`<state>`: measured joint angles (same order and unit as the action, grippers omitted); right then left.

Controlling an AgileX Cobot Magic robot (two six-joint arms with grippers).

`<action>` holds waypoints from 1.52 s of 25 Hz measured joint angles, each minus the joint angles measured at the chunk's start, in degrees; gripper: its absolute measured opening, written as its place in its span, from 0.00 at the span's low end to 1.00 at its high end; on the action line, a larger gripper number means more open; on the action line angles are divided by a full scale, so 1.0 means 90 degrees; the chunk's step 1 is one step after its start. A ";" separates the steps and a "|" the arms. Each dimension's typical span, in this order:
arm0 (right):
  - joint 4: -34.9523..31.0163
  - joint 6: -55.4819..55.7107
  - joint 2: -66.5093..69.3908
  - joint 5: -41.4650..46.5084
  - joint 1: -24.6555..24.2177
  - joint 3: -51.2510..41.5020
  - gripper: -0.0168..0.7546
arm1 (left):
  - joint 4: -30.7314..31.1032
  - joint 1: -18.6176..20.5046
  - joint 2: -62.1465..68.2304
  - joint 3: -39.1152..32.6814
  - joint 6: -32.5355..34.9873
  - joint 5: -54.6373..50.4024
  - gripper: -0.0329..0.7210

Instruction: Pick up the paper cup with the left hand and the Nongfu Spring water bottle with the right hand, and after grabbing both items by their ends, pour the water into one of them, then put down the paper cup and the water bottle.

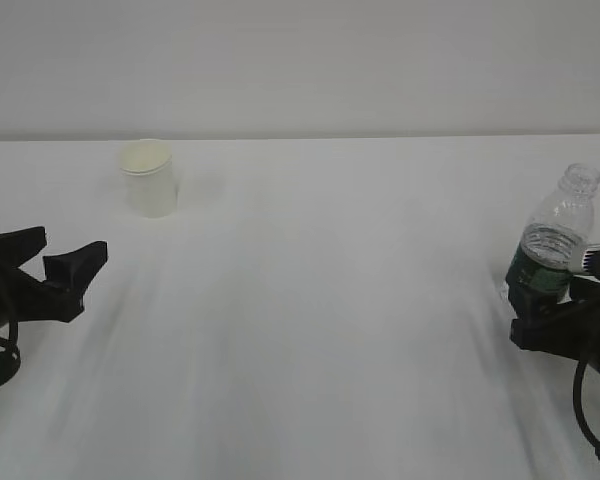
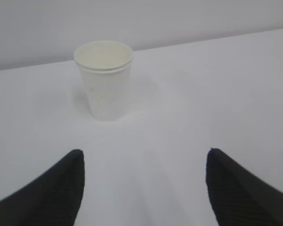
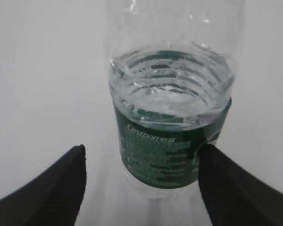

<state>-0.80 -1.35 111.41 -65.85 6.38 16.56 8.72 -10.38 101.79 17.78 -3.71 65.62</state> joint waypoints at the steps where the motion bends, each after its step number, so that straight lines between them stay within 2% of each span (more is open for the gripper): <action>1: -0.0010 0.0005 0.0050 0.0000 0.0000 0.0037 0.74 | 0.0000 0.0000 0.0000 0.0070 0.0000 0.0000 0.82; 11: -0.0114 0.0044 0.0334 0.0000 0.0000 0.0392 0.74 | 0.0012 0.0000 0.0013 0.0418 0.0015 -0.0260 0.82; 38: -0.0293 0.0044 0.0818 0.0015 0.0000 0.1263 0.74 | 0.0022 0.0000 0.0024 0.0432 0.0015 -0.0376 0.82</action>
<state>-3.44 -0.96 118.77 -65.72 6.38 27.93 8.92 -10.38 102.01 21.67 -3.57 62.23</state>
